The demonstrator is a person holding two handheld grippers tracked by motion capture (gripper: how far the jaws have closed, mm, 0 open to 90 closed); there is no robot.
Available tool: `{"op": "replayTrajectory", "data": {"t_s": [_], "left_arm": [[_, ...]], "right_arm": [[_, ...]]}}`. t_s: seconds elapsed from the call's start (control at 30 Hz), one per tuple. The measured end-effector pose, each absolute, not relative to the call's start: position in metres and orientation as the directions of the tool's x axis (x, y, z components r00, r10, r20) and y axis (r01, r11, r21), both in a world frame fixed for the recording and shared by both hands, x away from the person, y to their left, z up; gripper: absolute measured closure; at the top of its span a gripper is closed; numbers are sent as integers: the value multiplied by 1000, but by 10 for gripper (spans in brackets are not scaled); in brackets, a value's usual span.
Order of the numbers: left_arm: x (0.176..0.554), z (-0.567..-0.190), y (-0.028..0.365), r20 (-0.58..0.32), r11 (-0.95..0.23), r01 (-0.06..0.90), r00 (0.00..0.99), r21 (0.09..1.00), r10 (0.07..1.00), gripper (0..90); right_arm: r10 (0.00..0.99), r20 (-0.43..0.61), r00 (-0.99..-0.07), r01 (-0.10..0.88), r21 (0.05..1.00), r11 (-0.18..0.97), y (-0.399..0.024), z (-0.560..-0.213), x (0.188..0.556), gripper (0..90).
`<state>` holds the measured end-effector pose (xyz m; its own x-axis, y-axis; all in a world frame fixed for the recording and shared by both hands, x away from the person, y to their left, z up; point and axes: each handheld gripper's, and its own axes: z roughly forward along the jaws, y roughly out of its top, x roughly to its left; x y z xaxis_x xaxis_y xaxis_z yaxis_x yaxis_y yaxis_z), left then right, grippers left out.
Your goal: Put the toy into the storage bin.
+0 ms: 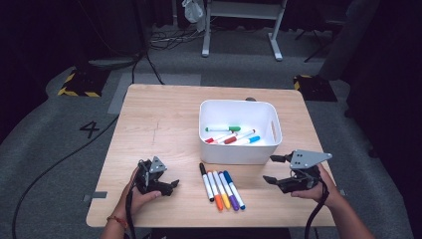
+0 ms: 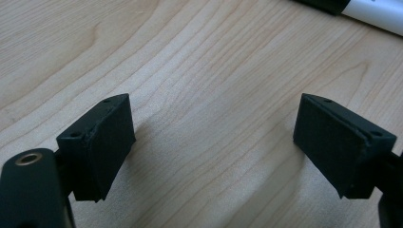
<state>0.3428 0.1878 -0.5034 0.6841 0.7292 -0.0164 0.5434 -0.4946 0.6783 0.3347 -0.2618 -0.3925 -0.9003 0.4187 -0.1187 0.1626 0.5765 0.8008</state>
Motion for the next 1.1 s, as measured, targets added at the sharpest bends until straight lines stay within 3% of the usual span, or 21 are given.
{"op": "replayTrajectory", "data": {"t_s": [0.47, 0.77, 1.1], "left_arm": [[343, -503, 188, -16, -495, 544, 684, 678, 729, 137], [343, -503, 188, -17, -495, 544, 684, 678, 729, 137], [343, -503, 188, -17, -495, 544, 684, 678, 729, 137]], "right_arm": [[362, -39, -931, 218, 737, 639, -210, -457, 334, 313], [384, -42, -923, 244, 707, 663, -181, -476, 350, 345], [436, -37, -899, 297, 679, 671, -187, -486, 359, 385]]}}
